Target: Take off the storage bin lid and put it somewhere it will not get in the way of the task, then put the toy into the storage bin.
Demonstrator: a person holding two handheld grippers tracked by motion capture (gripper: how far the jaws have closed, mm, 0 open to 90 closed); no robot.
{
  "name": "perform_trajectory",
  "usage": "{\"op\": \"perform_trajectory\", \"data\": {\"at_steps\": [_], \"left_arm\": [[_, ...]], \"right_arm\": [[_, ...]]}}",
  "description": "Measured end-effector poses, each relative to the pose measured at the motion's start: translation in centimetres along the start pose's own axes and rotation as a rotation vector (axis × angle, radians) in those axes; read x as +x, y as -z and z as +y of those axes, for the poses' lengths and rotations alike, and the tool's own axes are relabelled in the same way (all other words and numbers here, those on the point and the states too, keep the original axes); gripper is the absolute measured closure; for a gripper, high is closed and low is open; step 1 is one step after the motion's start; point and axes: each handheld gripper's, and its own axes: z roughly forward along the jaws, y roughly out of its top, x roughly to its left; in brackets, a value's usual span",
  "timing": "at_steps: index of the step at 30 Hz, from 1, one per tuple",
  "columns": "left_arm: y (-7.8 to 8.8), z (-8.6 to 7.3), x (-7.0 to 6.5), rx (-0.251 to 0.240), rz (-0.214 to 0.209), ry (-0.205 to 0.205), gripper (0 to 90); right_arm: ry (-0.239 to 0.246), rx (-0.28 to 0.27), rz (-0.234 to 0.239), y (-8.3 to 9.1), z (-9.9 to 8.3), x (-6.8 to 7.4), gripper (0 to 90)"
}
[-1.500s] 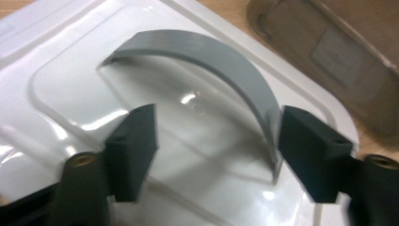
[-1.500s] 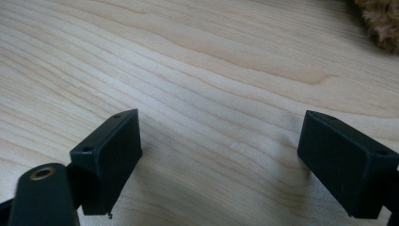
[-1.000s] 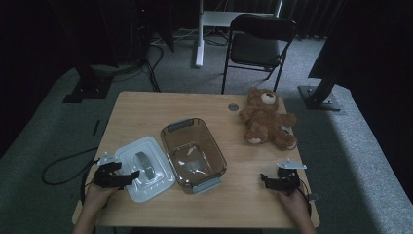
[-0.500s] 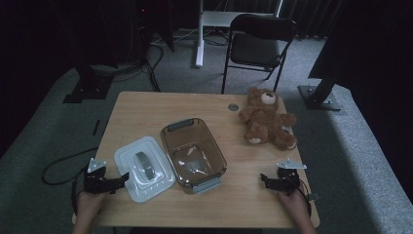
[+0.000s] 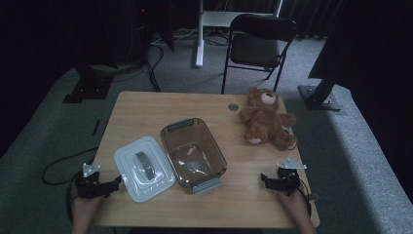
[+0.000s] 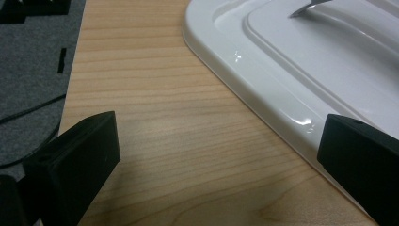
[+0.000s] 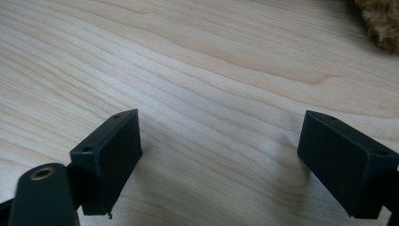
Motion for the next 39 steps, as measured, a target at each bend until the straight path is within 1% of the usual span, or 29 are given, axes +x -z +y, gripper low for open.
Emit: {"op": "perform_trajectory", "data": {"at_steps": [3,6,8,13,15,17,19,21,26,29,32,34,35,39], "left_arm": [[-0.2,-0.1,0.0,0.018,0.003,-0.004,0.6],[-0.4,-0.1,0.0,0.028,0.016,-0.006,0.6],[-0.5,-0.2,0.0,0.032,0.028,-0.02,0.6],[-0.6,-0.2,-0.1,0.032,0.03,-0.022,0.6],[-0.7,-0.2,-0.2,0.035,0.04,-0.03,0.6],[-0.7,-0.1,-0.2,0.037,0.037,-0.036,0.6],[-0.7,-0.1,-0.2,0.037,0.036,-0.037,0.6],[-0.7,-0.1,-0.2,0.037,0.035,-0.039,0.6],[-0.8,0.0,-0.1,0.037,0.033,-0.041,0.6],[-0.8,0.0,-0.1,0.035,0.032,-0.04,0.6],[-0.8,0.0,-0.1,0.034,0.031,-0.04,0.6],[-0.8,0.0,-0.1,0.034,0.03,-0.04,0.6],[-0.8,0.0,-0.1,0.034,0.03,-0.041,0.6],[-0.9,0.0,-0.1,0.035,0.026,-0.046,0.6]], "right_arm": [[0.0,0.0,0.0,0.0,0.0,0.0,13.2],[0.003,0.002,0.002,0.0,0.0,0.0,12.4],[0.003,0.002,0.003,0.0,0.0,0.0,12.4],[0.012,0.001,0.01,0.0,-0.1,-0.1,12.5],[0.013,0.011,0.011,0.2,-0.1,-0.1,14.0],[0.002,0.031,0.006,0.5,0.1,-0.1,15.8],[-0.017,0.042,0.022,0.7,0.2,-0.3,15.8],[-0.041,0.033,0.032,1.0,0.6,-0.6,15.7],[-0.09,0.001,0.058,2.2,2.0,-1.2,13.7],[-0.102,-0.034,0.05,2.9,3.0,-1.7,12.8],[-0.108,-0.06,0.022,3.3,4.2,-2.3,12.9],[-0.125,-0.078,0.002,3.6,5.1,-2.8,13.0],[-0.126,-0.088,-0.004,3.7,5.6,-3.0,13.0],[-0.153,-0.115,-0.023,3.8,7.8,-4.0,13.0]]}}
